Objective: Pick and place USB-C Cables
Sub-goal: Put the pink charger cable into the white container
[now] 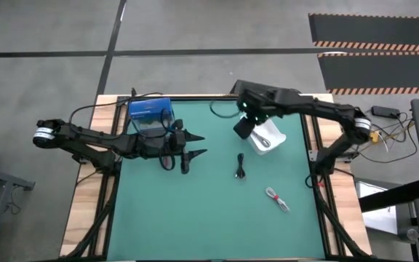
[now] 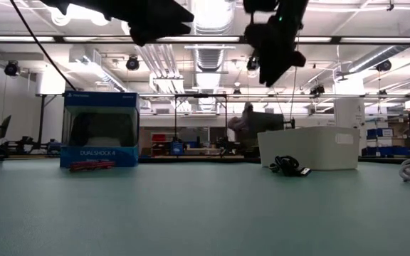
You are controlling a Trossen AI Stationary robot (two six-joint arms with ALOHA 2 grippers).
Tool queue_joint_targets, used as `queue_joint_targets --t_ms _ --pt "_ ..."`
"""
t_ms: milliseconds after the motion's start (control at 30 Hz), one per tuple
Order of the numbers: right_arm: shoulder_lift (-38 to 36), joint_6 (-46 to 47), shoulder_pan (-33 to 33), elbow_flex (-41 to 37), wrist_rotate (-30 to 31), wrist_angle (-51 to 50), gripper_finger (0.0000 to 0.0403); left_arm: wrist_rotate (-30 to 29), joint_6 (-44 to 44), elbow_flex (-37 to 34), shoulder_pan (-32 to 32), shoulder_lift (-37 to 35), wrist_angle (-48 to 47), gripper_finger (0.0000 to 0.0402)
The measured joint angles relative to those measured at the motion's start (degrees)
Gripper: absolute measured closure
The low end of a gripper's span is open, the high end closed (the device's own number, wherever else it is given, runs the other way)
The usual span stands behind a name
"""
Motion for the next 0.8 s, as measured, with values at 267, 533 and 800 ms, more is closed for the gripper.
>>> queue_joint_targets --t_ms 267,533,800 --pt "-11.5 1.3 11.4 -16.8 0.4 23.7 0.0282 -3.8 -2.5 0.0 0.0 0.0 -4.3 0.0210" --pt "-17.1 -1.9 19.9 -38.7 4.7 60.7 0.0284 -4.7 -9.2 0.0 0.0 0.2 -7.4 0.0210" --pt "-15.3 -1.3 25.3 -52.4 4.6 83.2 0.0297 -4.7 -13.5 0.0 0.0 0.3 -8.8 0.0210"
